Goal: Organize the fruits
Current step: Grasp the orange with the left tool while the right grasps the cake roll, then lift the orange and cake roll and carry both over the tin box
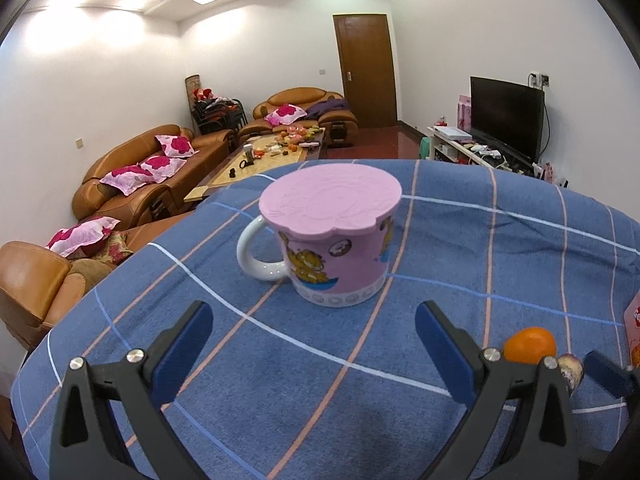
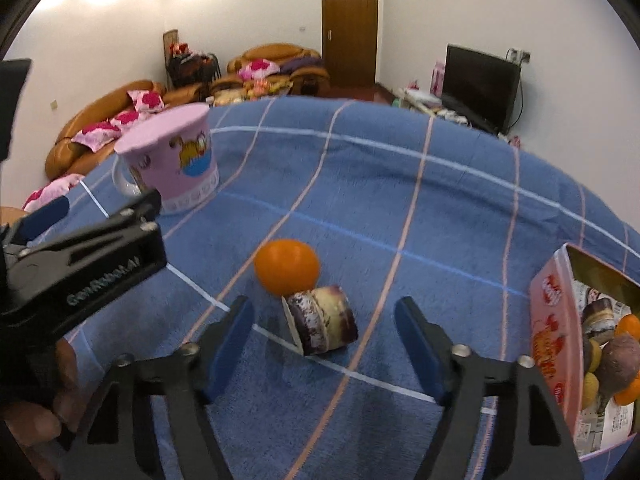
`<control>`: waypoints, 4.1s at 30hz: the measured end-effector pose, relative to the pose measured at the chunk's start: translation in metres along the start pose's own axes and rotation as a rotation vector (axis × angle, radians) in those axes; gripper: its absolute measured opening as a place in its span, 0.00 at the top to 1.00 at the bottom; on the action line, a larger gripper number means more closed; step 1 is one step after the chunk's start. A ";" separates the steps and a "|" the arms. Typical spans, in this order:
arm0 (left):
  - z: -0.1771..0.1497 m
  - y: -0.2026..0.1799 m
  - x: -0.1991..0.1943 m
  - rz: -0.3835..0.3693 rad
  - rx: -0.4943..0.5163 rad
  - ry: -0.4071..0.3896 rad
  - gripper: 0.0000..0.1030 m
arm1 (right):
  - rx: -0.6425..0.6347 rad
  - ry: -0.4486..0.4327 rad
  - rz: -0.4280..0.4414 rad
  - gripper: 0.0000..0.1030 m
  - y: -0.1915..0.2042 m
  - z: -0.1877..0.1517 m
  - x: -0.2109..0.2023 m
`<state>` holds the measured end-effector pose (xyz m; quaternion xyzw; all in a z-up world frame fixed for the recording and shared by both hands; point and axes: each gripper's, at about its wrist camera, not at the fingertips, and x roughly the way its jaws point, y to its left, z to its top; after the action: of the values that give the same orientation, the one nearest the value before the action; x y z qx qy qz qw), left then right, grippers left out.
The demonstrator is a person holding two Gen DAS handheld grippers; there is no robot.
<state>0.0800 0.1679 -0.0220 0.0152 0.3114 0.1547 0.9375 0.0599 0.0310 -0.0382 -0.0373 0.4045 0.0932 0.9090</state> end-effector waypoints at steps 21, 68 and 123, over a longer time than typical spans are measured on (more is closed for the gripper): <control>-0.005 -0.028 -0.014 -0.206 0.110 -0.034 0.00 | 0.269 -0.318 -0.113 0.62 -0.048 -0.020 -0.054; -0.009 -0.053 -0.047 -0.250 0.086 -0.064 0.59 | 0.148 -0.460 -0.229 0.61 -0.042 -0.024 -0.080; -0.040 -0.057 -0.099 -0.212 0.047 -0.138 0.59 | 0.122 -0.461 -0.252 0.61 -0.053 -0.061 -0.118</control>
<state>-0.0028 0.0811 -0.0041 0.0147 0.2495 0.0462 0.9672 -0.0512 -0.0458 0.0082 -0.0102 0.1839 -0.0393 0.9821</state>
